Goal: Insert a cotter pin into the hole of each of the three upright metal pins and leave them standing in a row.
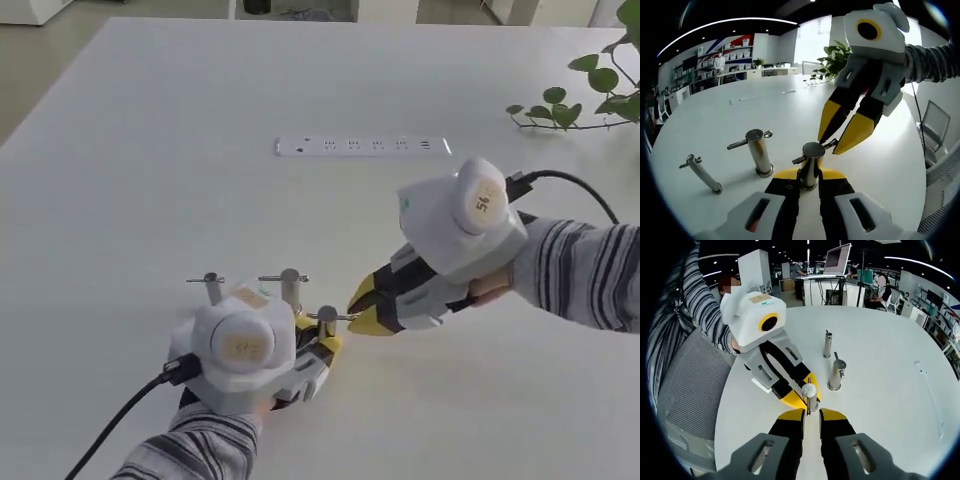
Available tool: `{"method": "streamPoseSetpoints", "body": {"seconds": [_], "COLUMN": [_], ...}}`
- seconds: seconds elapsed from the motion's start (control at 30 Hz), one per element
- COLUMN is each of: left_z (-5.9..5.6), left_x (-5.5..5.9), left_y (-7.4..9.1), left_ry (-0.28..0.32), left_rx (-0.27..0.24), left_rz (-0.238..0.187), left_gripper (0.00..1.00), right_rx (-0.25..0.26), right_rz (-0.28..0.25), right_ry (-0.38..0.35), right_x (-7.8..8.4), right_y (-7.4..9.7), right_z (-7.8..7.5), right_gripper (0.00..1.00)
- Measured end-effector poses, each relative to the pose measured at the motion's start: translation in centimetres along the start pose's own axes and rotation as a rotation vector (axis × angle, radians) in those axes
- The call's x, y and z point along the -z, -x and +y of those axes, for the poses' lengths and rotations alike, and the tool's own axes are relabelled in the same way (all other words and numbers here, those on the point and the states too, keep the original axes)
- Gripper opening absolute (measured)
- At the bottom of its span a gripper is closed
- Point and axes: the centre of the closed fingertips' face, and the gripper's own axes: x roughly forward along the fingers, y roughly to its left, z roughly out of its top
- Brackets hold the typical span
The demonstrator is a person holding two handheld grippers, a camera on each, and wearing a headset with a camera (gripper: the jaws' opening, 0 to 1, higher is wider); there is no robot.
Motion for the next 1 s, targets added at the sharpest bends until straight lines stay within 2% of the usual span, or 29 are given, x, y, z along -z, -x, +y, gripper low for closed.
{"method": "streamPoseSetpoints", "body": {"seconds": [0.27,0.53,1.0], "left_z": [0.0,0.1,0.1], "left_x": [0.0,0.1,0.2], "left_y": [0.0,-0.1,-0.2], "left_ry": [0.021,0.041,0.06], "left_rx": [-0.023,-0.05,-0.066], "left_rz": [-0.001,0.002,0.002], "left_gripper": [0.11,0.11,0.11], "right_rx": [0.004,0.009,0.008], "right_rz": [-0.02,-0.03,-0.021], "right_ry": [-0.031,-0.017,0.022], "right_x": [0.1,-0.3,-0.9], "right_y": [0.6,0.3,-0.3], "right_z": [0.4,0.5,0.4], "right_gripper": [0.01,0.0,0.0]}}
